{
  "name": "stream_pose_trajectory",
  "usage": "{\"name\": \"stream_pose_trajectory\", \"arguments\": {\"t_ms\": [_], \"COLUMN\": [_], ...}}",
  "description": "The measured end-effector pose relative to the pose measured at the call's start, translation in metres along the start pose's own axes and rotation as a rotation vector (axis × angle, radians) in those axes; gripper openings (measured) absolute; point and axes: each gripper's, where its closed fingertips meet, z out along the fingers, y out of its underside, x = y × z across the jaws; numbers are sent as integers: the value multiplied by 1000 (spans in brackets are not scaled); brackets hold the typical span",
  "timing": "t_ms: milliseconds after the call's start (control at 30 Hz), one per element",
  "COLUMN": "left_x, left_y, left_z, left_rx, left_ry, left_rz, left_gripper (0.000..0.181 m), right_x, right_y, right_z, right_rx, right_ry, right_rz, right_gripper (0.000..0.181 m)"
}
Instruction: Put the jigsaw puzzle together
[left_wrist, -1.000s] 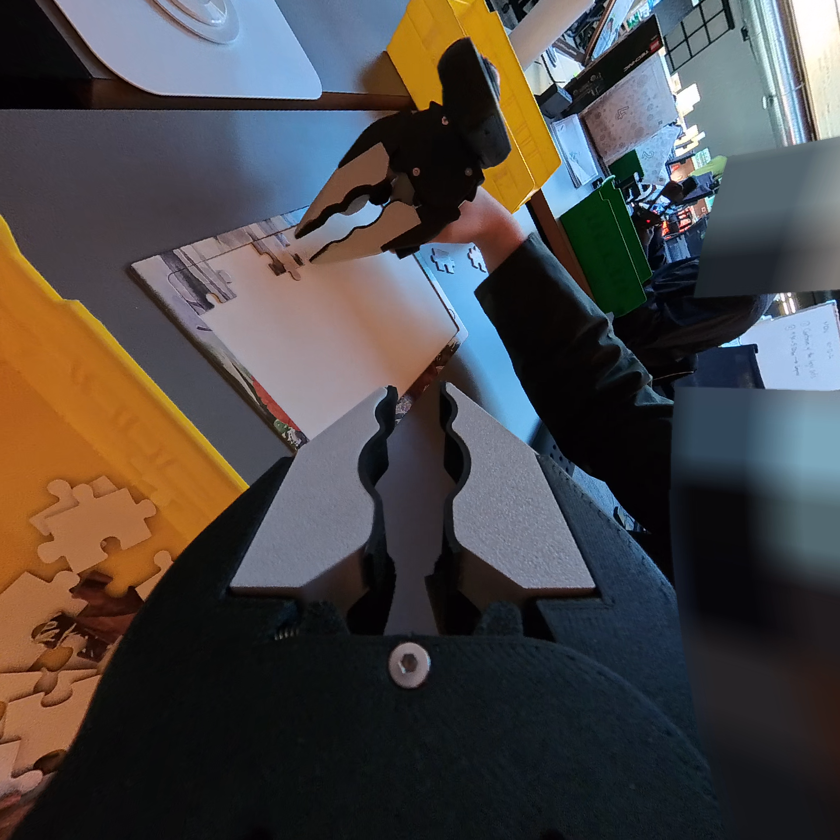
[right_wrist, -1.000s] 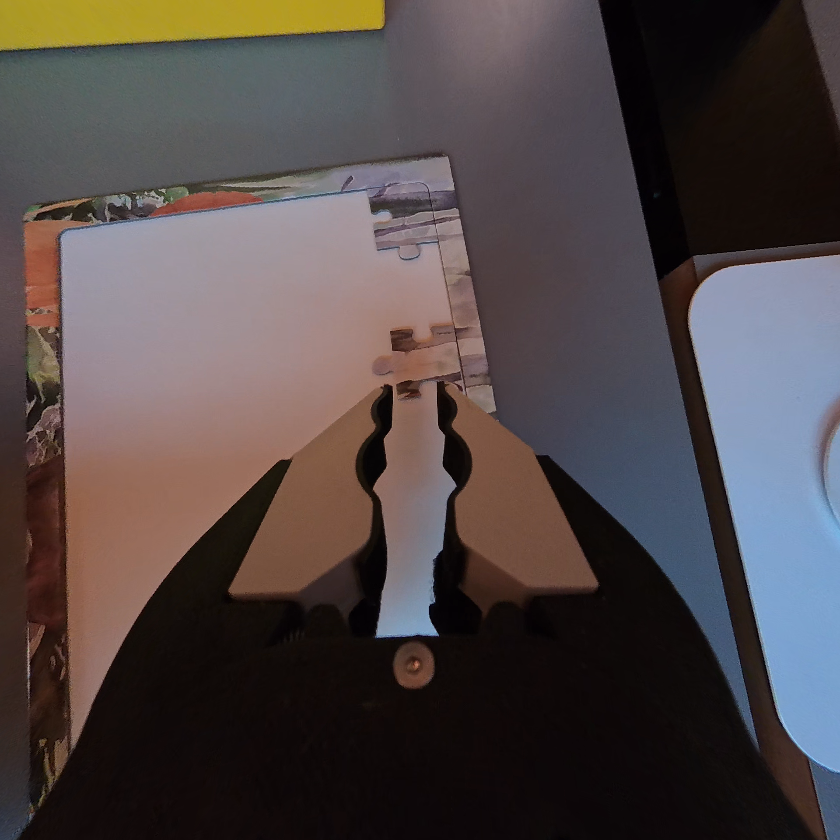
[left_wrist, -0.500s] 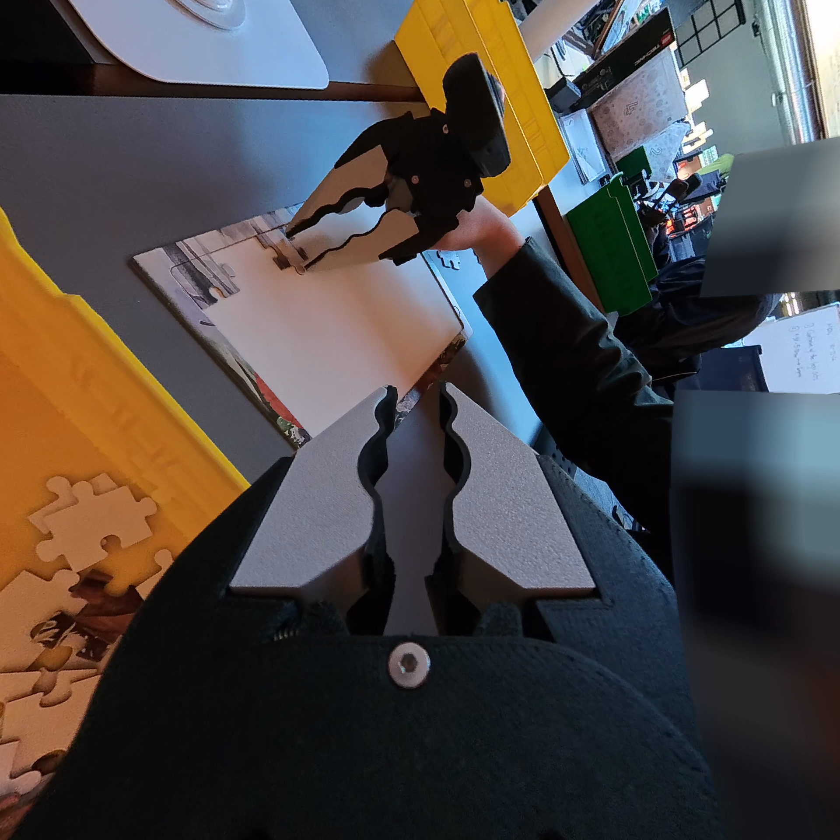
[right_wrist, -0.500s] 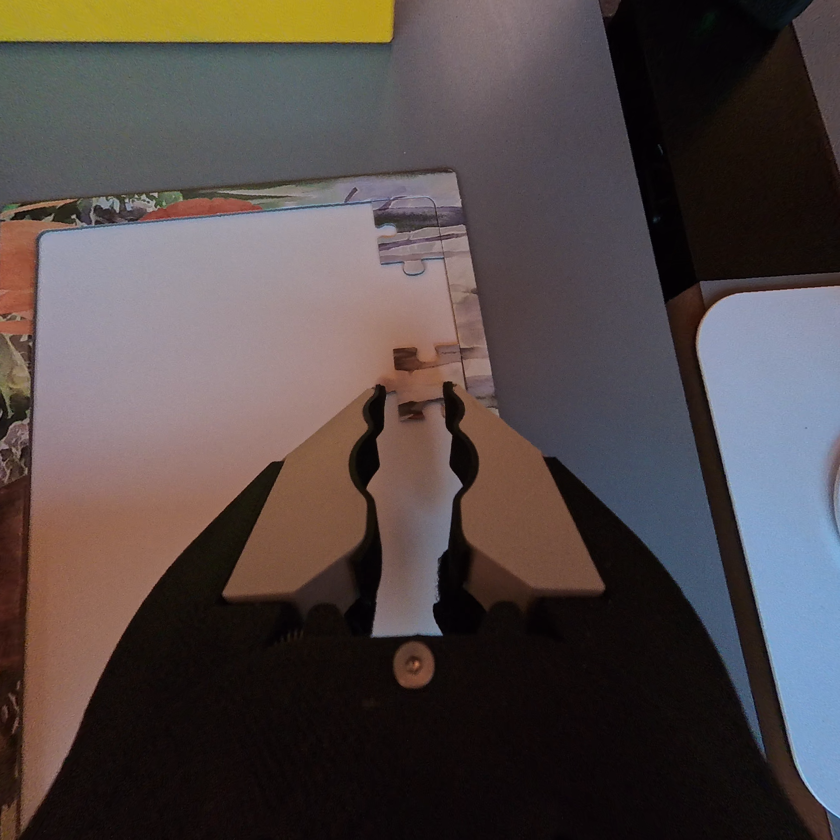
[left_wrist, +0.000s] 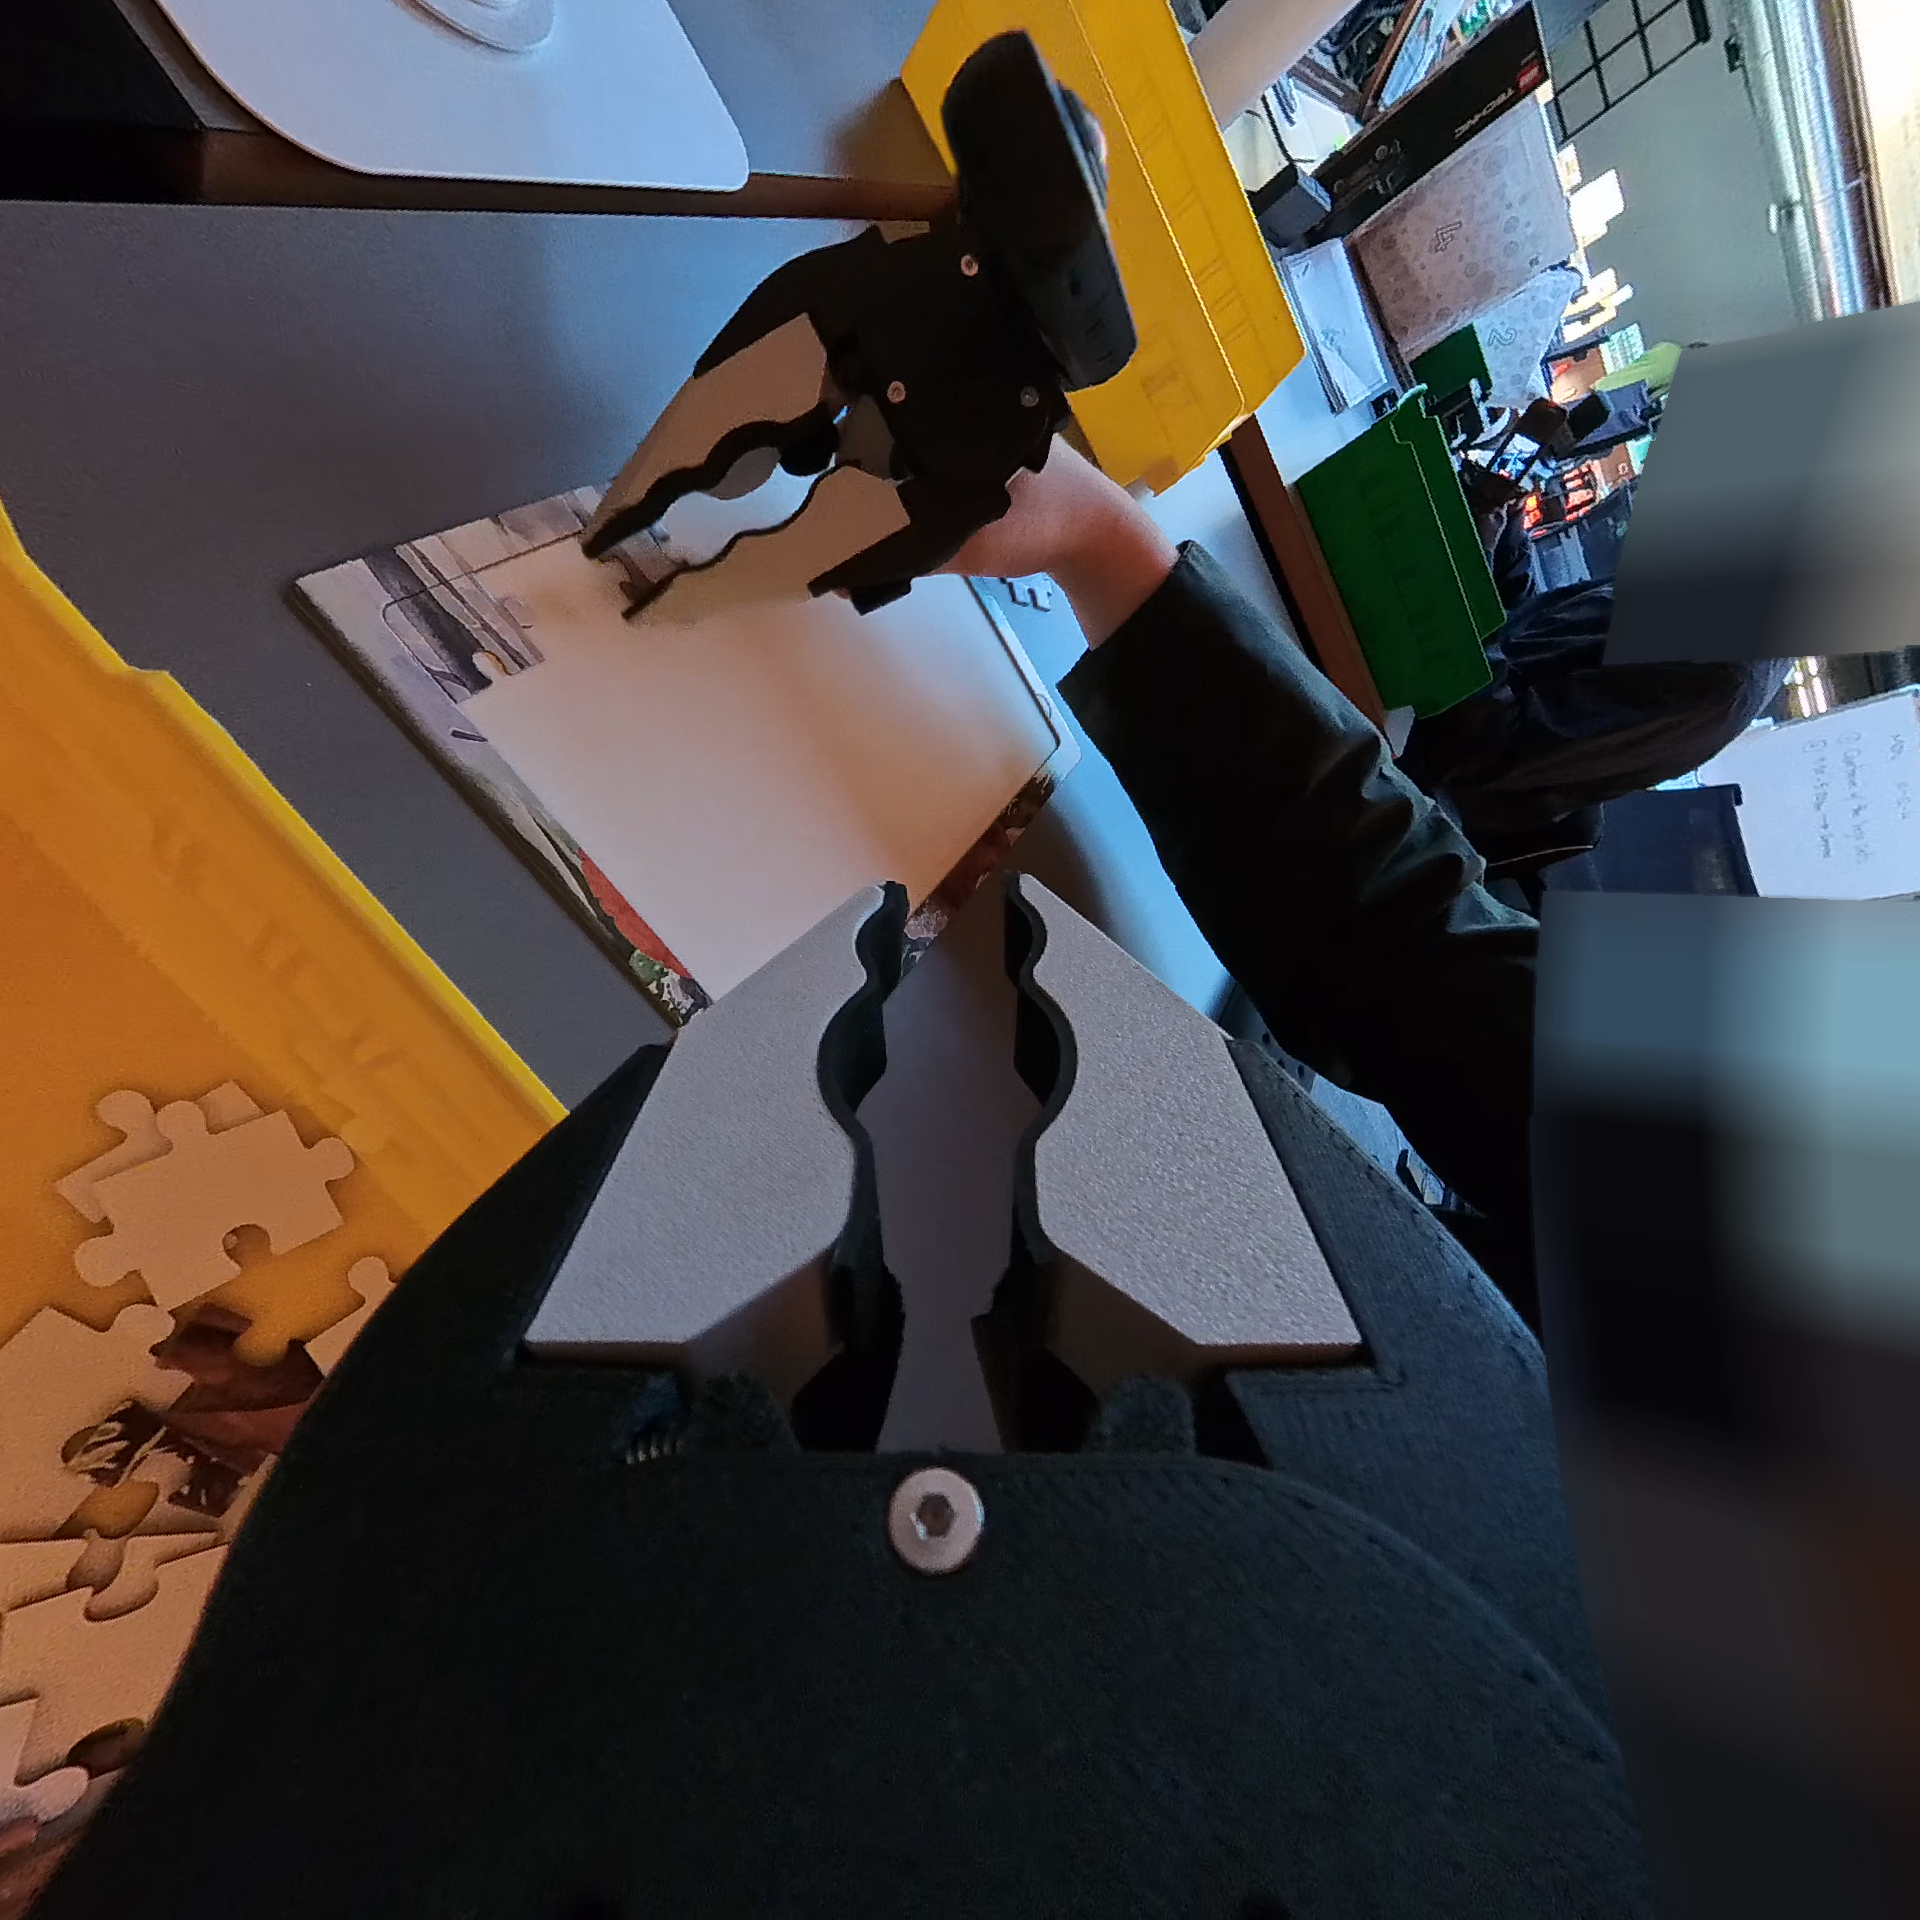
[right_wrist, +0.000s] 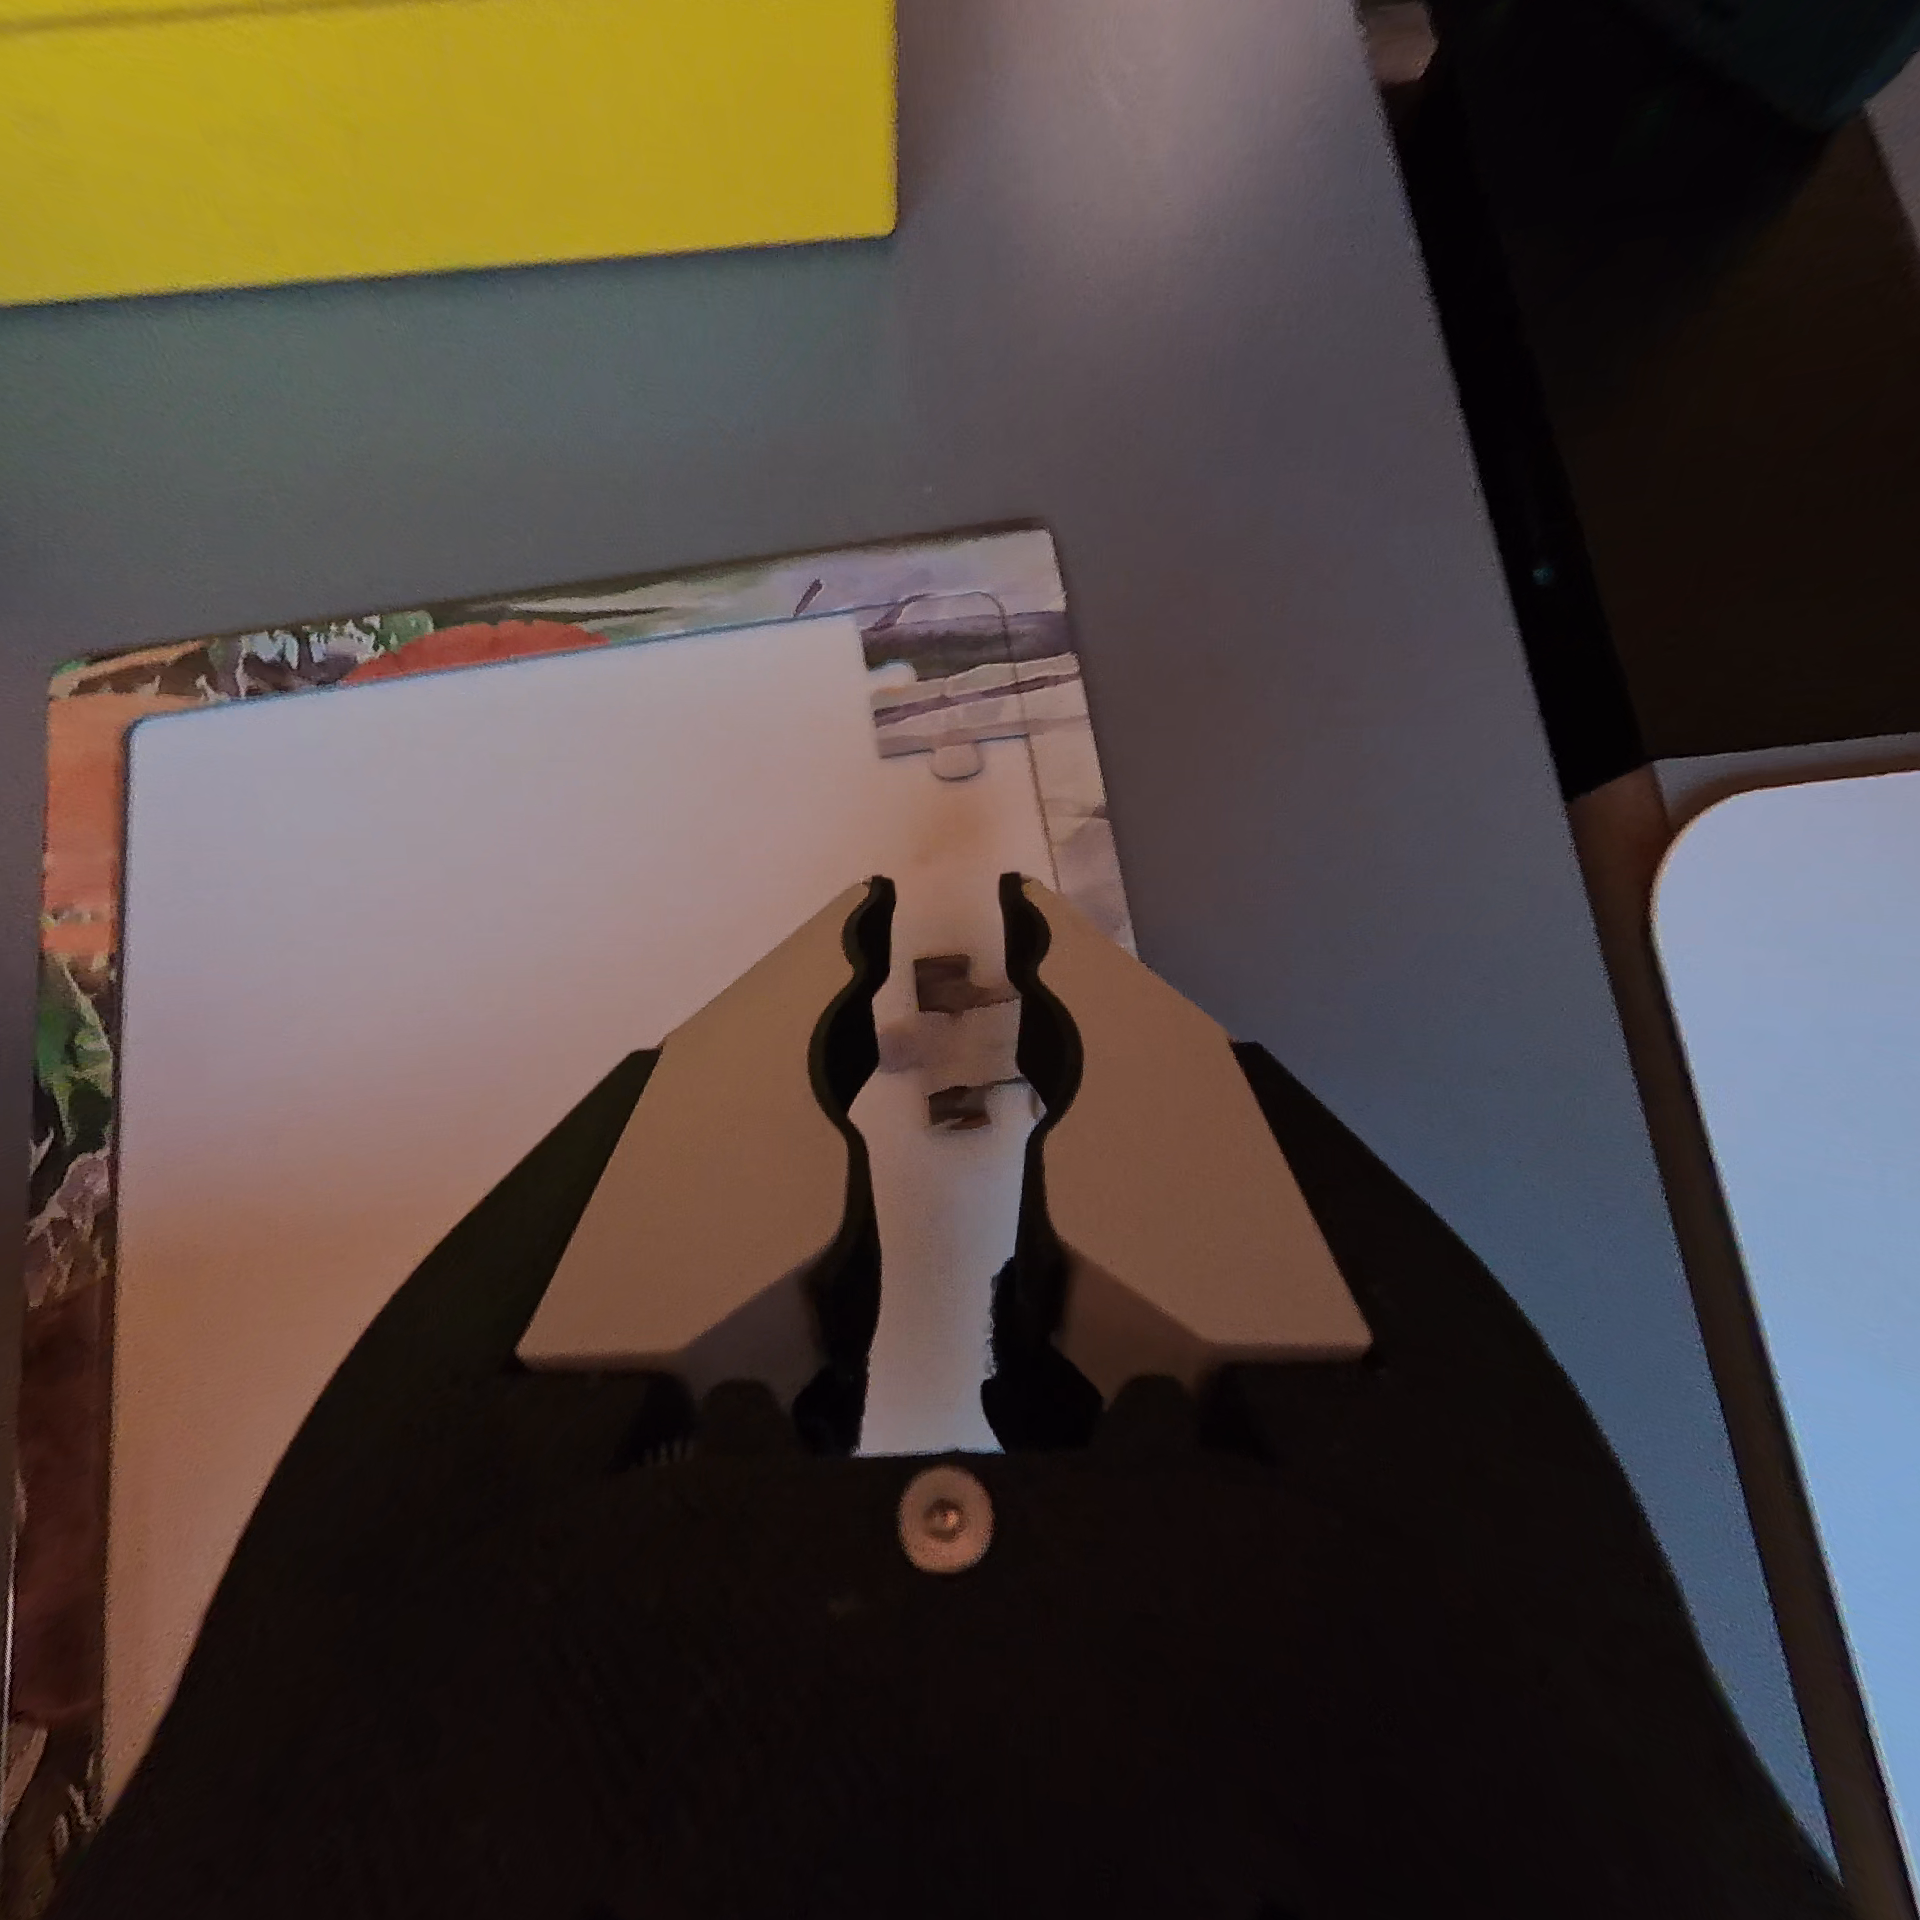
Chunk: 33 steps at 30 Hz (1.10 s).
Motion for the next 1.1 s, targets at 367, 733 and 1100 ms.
{"name": "stream_pose_trajectory", "arguments": {"t_ms": [367, 733, 1100], "left_x": [1, 1, 1], "left_y": [-1, -1, -1], "left_z": [0, -2, -1], "left_rx": [2, 7, 2], "left_ry": [4, 6, 4], "left_rz": [-1, -6, -5], "left_gripper": [17, 17, 18], "right_x": [2, 19, 11], "right_y": [15, 14, 35], "right_z": [-5, -41, -41], "right_rx": [-30, 78, 63], "right_ry": [-11, 66, 58], "right_rz": [25, 49, 39], "right_gripper": [21, 24, 30]}}
